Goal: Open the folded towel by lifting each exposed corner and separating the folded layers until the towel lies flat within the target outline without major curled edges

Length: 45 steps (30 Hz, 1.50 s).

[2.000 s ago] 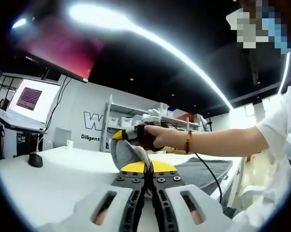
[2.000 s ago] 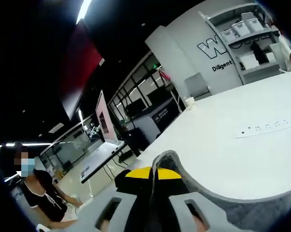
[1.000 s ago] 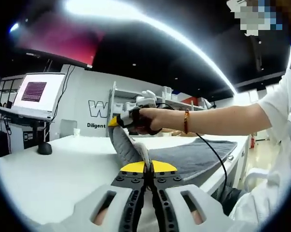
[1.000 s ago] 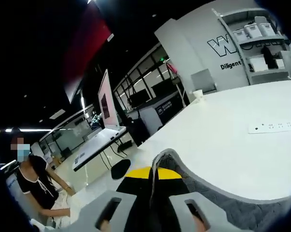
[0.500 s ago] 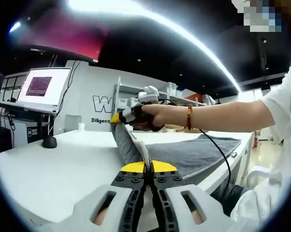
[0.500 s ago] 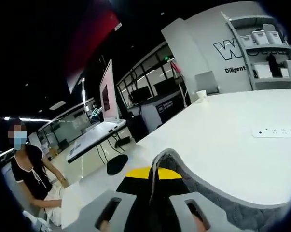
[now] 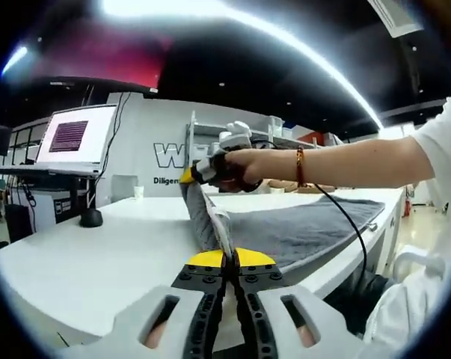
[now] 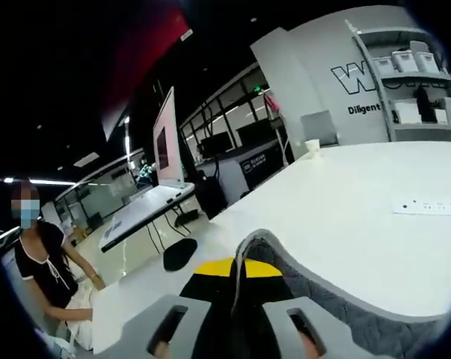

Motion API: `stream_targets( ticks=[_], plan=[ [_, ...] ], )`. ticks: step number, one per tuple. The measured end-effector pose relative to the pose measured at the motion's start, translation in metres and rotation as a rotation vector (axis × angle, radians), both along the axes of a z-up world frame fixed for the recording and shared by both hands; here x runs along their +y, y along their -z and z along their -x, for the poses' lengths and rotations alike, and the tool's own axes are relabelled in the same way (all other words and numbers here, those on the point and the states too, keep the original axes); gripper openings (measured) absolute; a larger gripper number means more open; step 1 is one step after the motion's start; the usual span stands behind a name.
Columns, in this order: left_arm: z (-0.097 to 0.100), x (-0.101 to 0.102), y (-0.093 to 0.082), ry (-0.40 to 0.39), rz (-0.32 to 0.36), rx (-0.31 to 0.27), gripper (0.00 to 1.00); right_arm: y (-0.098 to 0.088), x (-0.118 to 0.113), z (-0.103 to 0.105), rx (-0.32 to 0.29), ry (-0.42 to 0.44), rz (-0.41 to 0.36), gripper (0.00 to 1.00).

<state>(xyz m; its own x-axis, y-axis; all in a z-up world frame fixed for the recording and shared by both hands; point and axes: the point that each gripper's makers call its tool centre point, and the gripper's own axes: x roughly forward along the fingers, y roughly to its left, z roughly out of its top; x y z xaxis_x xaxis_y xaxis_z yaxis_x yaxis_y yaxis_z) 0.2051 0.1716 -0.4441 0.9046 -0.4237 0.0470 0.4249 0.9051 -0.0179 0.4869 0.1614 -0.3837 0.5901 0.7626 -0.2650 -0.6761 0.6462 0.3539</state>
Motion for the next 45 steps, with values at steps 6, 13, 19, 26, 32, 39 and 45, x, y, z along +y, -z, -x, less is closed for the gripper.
stream_targets(
  ticks=[6,13,19,26,32,39,45],
  plan=[
    [0.003,0.001,0.004,0.002,-0.035,0.024,0.02,0.004,0.011,-0.001,0.015,-0.012,0.005,0.0],
    [0.005,0.004,0.004,-0.007,-0.043,0.03,0.02,0.007,0.02,-0.003,0.005,-0.013,0.026,0.0],
    [0.006,0.008,0.009,-0.018,-0.057,0.046,0.03,0.014,0.021,-0.001,0.015,-0.015,0.031,0.04],
    [0.008,0.015,0.011,-0.034,-0.058,0.055,0.05,0.018,0.026,0.003,0.013,-0.035,0.024,0.08],
    [0.009,0.021,0.013,-0.044,-0.063,0.064,0.05,0.022,0.031,0.008,0.003,-0.065,0.043,0.15],
    [0.011,0.029,0.015,-0.054,-0.043,0.072,0.06,0.022,0.036,0.012,-0.015,-0.101,0.052,0.23],
    [0.011,0.034,0.014,-0.072,-0.037,0.074,0.08,0.023,0.039,0.014,-0.035,-0.133,0.066,0.31]
  ],
)
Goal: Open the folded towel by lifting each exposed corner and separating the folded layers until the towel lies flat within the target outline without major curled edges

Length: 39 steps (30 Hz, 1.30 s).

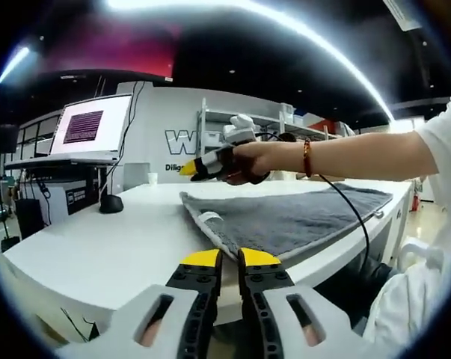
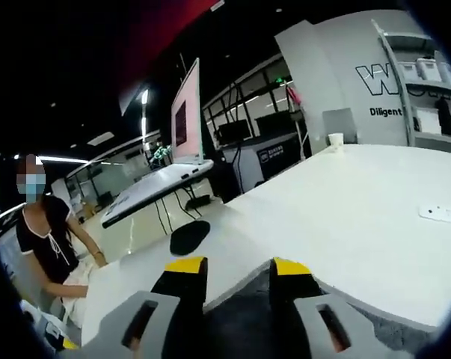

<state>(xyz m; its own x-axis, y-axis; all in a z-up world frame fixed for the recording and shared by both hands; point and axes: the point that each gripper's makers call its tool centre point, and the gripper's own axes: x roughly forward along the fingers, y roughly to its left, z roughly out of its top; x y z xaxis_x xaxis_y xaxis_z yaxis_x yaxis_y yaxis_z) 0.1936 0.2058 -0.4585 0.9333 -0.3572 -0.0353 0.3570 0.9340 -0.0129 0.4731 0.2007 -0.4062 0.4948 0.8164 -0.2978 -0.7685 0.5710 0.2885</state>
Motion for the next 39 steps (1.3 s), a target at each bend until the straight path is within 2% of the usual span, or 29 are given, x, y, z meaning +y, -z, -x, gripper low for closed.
stream_targets(
  ticks=[5,12,16,22,24,26,33,38,39],
  plan=[
    [0.0,0.008,-0.001,-0.033,-0.008,-0.003,0.1,0.002,-0.005,0.009,-0.032,-0.012,0.039,0.31],
    [0.002,0.017,-0.006,-0.062,-0.002,-0.011,0.11,-0.003,-0.01,0.025,-0.055,-0.022,0.024,0.3],
    [0.001,0.014,-0.006,-0.041,-0.006,-0.007,0.15,-0.011,-0.011,0.034,-0.075,-0.032,0.007,0.3],
    [0.001,0.01,-0.016,-0.036,-0.016,-0.028,0.17,-0.015,-0.017,0.045,-0.114,-0.052,0.033,0.31],
    [0.001,0.006,-0.022,-0.017,0.001,-0.043,0.18,-0.017,-0.019,0.051,-0.129,-0.062,0.036,0.32],
    [0.001,0.0,-0.026,0.006,0.004,-0.05,0.19,-0.027,-0.029,0.059,-0.159,-0.057,0.013,0.34],
    [-0.007,-0.03,-0.038,0.083,-0.02,-0.049,0.24,-0.049,-0.056,0.084,-0.243,-0.062,-0.015,0.36],
    [-0.008,-0.057,-0.038,0.152,-0.032,-0.028,0.27,-0.05,-0.069,0.095,-0.259,-0.069,-0.024,0.38],
    [-0.009,-0.061,-0.039,0.164,-0.029,-0.027,0.27,-0.052,-0.072,0.098,-0.282,-0.068,-0.036,0.38]
  ],
)
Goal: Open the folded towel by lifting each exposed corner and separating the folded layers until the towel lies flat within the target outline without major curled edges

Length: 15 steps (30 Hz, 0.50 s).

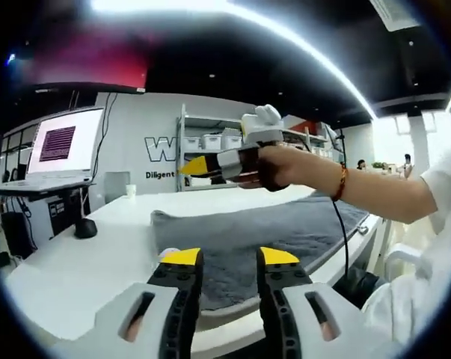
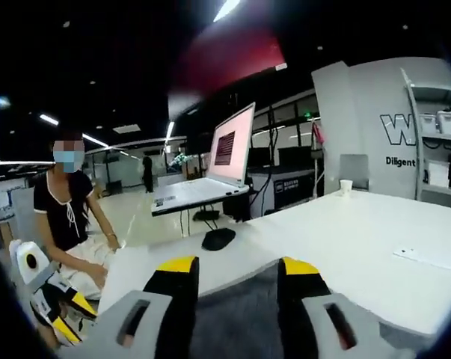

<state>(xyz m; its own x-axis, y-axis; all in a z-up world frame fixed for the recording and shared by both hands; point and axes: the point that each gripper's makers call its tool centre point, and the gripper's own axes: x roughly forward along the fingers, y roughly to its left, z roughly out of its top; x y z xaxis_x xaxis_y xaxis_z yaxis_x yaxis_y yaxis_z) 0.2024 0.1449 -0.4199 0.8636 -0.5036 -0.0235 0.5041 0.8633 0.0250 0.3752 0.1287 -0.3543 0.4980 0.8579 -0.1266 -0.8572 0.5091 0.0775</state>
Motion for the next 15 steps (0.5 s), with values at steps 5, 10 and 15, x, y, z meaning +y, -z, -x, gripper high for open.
stream_targets(
  ticks=[5,10,15],
  plan=[
    [-0.003,-0.01,0.001,0.026,0.008,0.009,0.33,0.004,-0.018,0.022,-0.054,-0.008,0.014,0.38],
    [-0.004,-0.017,0.003,0.035,0.004,0.02,0.41,0.005,-0.037,0.048,-0.081,-0.02,-0.013,0.41],
    [0.003,-0.032,-0.007,0.092,0.019,-0.007,0.44,0.01,-0.07,0.07,-0.155,0.021,0.016,0.43]
  ],
)
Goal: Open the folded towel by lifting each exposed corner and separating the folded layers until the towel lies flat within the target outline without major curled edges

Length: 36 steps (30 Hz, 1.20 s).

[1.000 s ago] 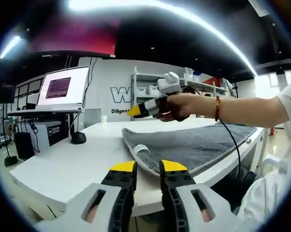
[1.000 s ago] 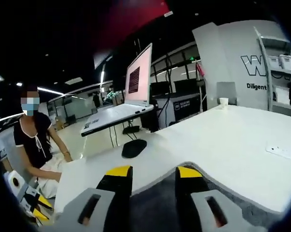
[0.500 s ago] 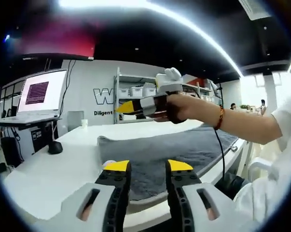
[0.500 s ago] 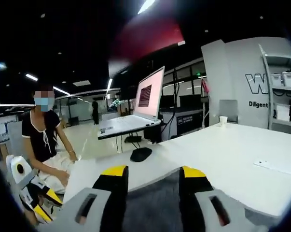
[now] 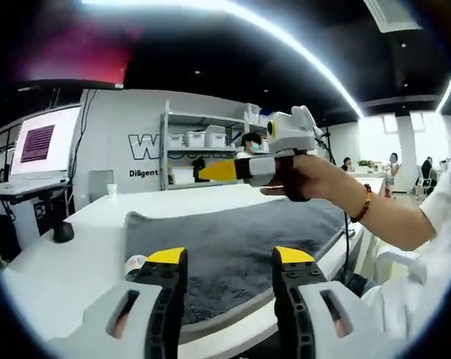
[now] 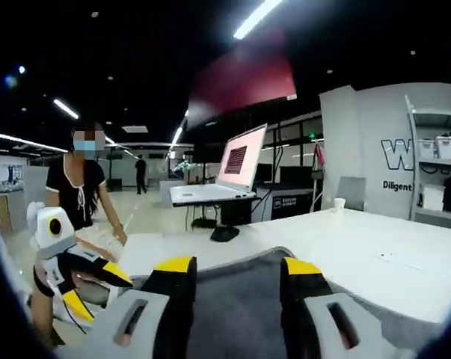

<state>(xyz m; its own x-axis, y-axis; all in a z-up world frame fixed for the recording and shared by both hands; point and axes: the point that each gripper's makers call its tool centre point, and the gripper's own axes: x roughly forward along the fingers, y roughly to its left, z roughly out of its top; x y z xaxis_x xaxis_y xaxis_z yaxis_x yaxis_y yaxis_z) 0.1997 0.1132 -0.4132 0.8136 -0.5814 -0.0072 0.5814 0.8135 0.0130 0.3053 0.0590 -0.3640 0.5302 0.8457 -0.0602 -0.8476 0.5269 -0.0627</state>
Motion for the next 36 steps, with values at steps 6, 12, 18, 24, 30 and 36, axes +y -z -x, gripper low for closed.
stream_targets(
  ticks=[6,12,18,24,30,36],
  plan=[
    [0.013,-0.023,-0.015,0.113,0.037,-0.042,0.52,0.004,-0.033,0.012,-0.037,0.043,0.018,0.47],
    [0.025,-0.043,-0.028,0.183,0.05,-0.077,0.55,0.004,-0.061,0.042,-0.068,0.054,-0.003,0.55],
    [0.036,-0.059,-0.035,0.233,0.058,-0.096,0.61,0.01,-0.086,0.061,-0.095,0.101,0.034,0.62],
    [0.035,-0.061,-0.034,0.214,0.029,-0.092,0.64,0.015,-0.125,0.075,-0.123,0.184,0.065,0.67],
    [0.035,-0.06,-0.032,0.208,0.023,-0.087,0.66,0.012,-0.154,0.087,-0.131,0.229,0.038,0.68],
    [0.03,-0.059,-0.026,0.197,0.02,-0.077,0.67,0.015,-0.166,0.106,-0.101,0.203,-0.018,0.69]
  ],
)
